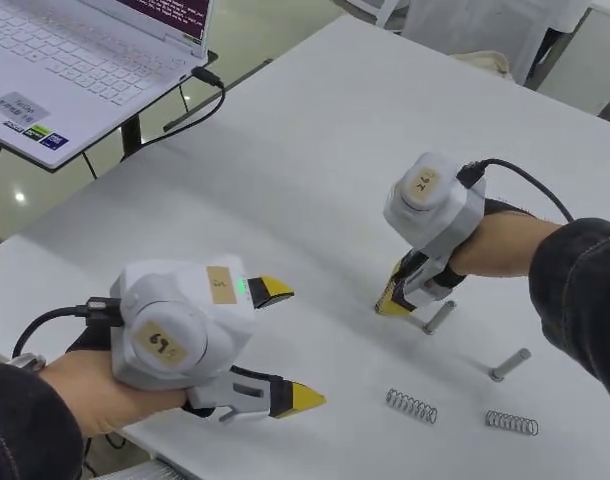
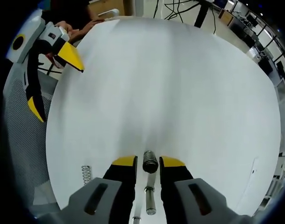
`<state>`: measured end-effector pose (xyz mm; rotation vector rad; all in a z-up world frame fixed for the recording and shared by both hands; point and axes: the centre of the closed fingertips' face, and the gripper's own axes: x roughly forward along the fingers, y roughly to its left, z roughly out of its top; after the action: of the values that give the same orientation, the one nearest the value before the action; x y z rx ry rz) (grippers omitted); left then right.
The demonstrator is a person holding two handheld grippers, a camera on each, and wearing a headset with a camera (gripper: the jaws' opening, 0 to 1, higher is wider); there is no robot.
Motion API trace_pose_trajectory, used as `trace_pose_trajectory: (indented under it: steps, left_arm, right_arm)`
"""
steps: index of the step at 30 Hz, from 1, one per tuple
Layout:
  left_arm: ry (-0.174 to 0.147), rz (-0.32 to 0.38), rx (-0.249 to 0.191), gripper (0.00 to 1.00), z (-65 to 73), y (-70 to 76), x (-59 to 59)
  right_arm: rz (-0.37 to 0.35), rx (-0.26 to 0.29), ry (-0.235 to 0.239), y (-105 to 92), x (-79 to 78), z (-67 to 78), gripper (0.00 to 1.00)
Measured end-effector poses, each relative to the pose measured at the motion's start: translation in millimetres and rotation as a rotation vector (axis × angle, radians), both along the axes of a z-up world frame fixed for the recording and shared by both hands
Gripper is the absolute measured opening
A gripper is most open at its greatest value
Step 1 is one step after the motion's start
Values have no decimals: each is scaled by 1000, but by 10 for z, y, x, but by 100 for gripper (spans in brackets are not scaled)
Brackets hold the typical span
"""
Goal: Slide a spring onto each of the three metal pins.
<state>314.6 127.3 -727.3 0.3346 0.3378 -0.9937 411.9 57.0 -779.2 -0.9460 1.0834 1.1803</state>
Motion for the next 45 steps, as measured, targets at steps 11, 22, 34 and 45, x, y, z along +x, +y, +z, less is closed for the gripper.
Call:
trace_pose_trajectory:
  steps: [11,22,34,45]
  left_arm:
    - [-1,-21,11,58,18,-47,9]
    - [-7,-59,31,58,49,-135,-5]
    - [-1,-110,62,57,68,-255,-20]
    - [1,-163,89,57,76,-386,-60]
  right_arm:
    - [-20,35,-32,-47,48,166,23]
    - [-51,87,-85,-147,31,429,24]
    - [-107,172,-164,-267,-26,814,25]
    - [-153,218,-211,-497,-157,1015,25]
